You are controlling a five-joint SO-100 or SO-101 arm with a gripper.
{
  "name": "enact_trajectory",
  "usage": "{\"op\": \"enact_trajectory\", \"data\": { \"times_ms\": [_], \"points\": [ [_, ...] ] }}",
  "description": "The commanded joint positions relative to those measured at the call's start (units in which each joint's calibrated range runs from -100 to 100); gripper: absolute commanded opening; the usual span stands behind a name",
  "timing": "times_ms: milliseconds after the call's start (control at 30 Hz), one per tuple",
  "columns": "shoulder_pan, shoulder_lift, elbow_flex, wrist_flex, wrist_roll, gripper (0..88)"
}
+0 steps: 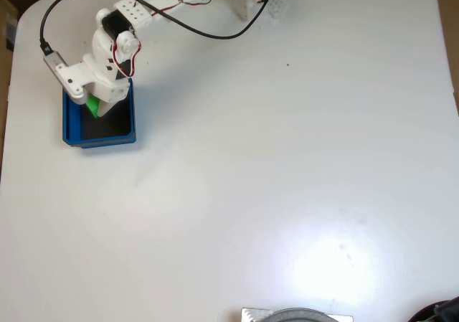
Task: Pick up green cube and drop it in the blue box
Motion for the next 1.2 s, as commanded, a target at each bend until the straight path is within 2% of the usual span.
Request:
{"op": "enact_trajectory", "data": {
  "times_ms": [0, 533, 867, 1167],
  "points": [
    [0.49, -1.14, -3.07, -1.41, -0.15, 1.1],
    [0.64, -1.30, -3.07, -1.25, -0.20, 1.6],
    [0.64, -1.22, -3.07, -1.25, -0.20, 13.0],
    [0.64, -1.14, -2.98, -1.09, -0.20, 14.2]
  ]
}}
